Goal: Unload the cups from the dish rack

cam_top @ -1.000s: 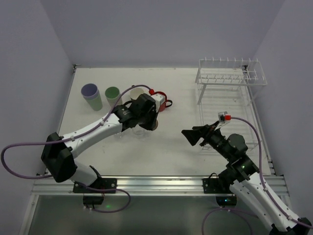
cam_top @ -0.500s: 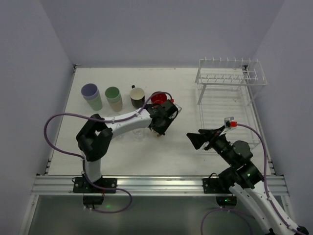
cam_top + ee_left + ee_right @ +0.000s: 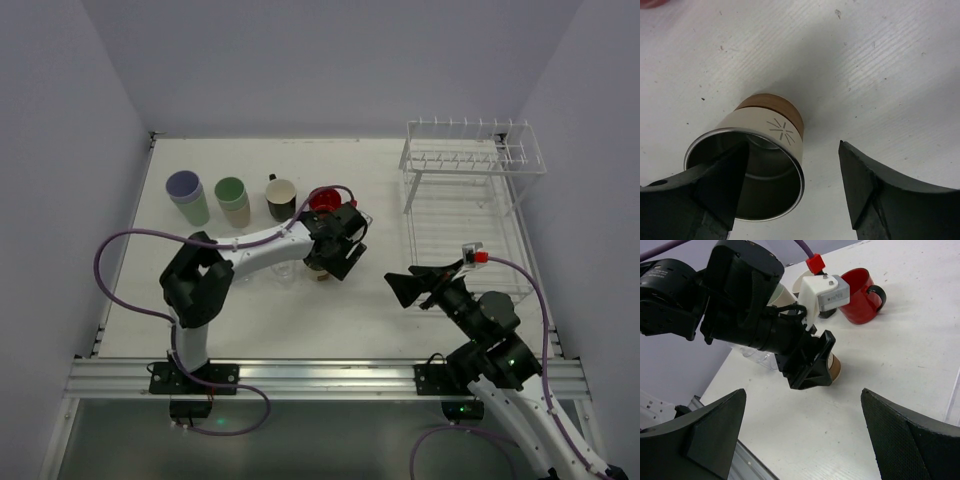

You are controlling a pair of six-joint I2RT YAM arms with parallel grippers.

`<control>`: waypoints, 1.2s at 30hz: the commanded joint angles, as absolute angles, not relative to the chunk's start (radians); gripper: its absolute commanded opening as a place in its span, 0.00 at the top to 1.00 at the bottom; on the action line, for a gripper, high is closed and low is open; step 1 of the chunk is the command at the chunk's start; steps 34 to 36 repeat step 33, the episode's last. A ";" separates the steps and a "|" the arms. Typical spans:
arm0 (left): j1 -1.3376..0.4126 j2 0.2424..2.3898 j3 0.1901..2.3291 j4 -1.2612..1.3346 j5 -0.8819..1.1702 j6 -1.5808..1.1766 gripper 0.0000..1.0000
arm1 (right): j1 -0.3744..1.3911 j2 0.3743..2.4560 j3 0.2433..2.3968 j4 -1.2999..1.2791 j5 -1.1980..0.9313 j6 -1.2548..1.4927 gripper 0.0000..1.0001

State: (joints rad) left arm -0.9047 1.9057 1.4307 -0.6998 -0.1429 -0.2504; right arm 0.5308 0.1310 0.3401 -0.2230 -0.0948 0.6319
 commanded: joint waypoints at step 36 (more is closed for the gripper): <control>-0.910 0.391 1.032 -0.511 -0.545 -0.305 0.00 | 0.532 0.118 0.848 -0.495 0.241 0.439 0.01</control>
